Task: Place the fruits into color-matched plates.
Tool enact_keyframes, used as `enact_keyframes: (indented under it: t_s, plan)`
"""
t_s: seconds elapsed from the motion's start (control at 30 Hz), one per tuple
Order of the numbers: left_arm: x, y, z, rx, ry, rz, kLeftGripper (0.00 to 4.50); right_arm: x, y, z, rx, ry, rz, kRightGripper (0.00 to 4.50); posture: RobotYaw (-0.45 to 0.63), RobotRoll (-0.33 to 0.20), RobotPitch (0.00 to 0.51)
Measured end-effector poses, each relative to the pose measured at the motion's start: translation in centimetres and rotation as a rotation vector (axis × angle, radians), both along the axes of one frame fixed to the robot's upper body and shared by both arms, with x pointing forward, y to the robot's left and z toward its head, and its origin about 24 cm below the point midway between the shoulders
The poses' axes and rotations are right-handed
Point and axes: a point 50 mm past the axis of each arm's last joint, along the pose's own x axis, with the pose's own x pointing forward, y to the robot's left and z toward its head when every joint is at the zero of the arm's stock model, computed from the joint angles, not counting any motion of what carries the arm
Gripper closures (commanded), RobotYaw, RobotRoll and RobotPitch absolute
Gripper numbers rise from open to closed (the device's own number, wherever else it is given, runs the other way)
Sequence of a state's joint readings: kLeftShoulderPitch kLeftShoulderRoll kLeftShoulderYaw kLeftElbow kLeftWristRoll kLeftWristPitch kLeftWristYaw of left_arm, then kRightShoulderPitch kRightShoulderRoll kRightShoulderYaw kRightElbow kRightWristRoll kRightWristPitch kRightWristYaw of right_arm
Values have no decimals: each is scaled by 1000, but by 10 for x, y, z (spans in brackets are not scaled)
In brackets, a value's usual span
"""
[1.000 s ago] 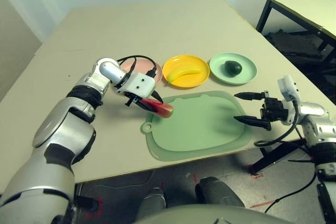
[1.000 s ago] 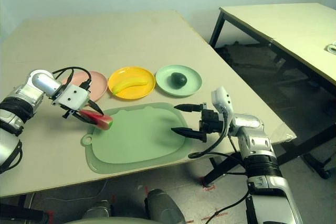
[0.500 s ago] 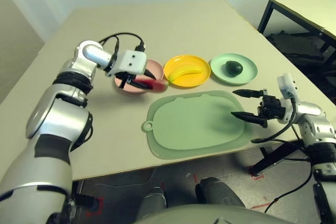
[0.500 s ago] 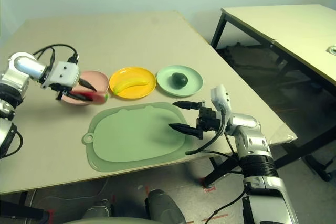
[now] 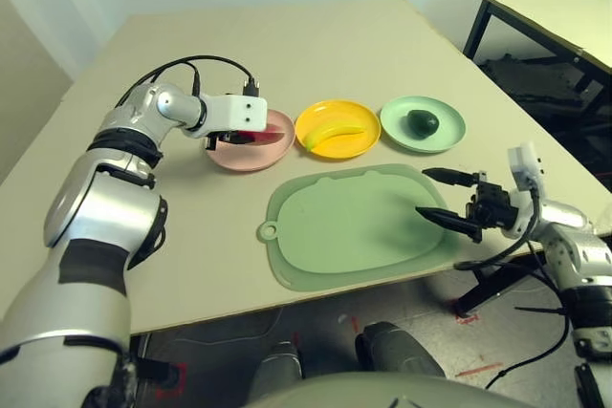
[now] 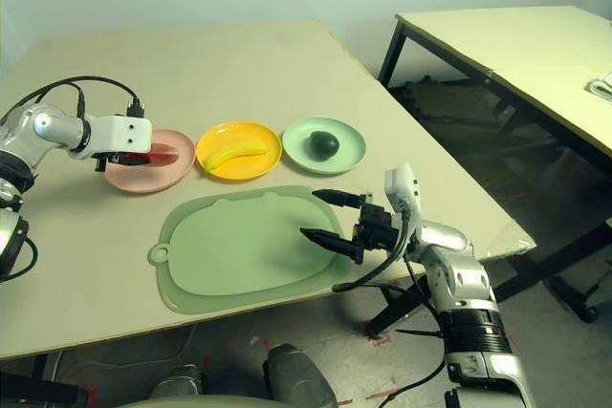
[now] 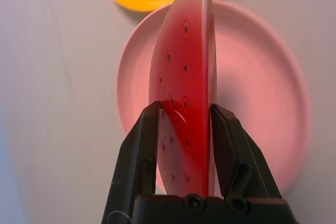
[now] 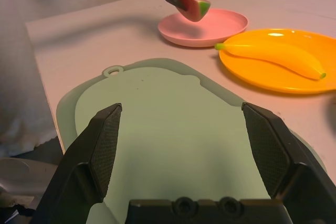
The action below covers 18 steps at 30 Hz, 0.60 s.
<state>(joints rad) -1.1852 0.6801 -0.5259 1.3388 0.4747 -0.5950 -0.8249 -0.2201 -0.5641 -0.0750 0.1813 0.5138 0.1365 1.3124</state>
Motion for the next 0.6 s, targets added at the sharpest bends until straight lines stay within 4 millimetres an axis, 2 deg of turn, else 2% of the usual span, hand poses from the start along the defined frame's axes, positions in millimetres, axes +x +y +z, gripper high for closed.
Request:
enact_keyframes:
  t_s: [0.23, 0.5, 0.53, 0.6]
  plan:
    - [-2, 1, -19, 12, 34, 39, 3012, -1, -4, 4, -6, -10, -13, 0, -276, 0, 30]
    - [-8, 8, -32, 13, 100, 61, 283, -1, -4, 4, -7, -8, -13, 0, -268, 0, 36]
    - [-8, 9, -31, 10, 98, 64, 37, -1, -4, 4, -7, -8, -13, 0, -267, 0, 35]
    - [-9, 11, -29, 9, 96, 71, 37, -1, -4, 4, -6, -8, -14, 0, -263, 0, 34]
